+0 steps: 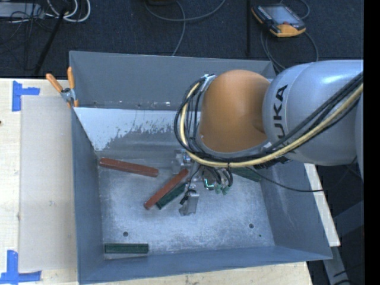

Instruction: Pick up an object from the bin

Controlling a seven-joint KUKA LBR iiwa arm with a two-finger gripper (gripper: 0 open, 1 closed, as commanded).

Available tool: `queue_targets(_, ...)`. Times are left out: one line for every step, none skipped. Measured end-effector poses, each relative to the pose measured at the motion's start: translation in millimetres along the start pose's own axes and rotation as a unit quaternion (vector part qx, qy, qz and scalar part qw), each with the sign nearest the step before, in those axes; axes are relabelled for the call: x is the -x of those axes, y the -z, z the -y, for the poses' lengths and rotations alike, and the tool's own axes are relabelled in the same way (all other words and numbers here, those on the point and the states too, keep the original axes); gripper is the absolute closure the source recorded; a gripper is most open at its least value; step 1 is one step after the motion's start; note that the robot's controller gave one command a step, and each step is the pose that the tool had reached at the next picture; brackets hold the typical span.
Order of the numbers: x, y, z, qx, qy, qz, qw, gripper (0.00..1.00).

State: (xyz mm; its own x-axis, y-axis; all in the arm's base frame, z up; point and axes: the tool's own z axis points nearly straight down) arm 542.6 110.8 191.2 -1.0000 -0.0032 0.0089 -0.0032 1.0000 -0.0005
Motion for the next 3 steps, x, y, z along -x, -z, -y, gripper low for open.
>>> queue_targets(49.6,-112.2,12.5,0.0,0.133,0.0018,0.9911,0.0)
queue_targets(50.8,-109.2,12.3,0.0,0.131,0.0039,0.9914,1.0)
queue_targets(60.4,22.7,62.3,-0.001,0.123,0.0091,0.9924,1.0)
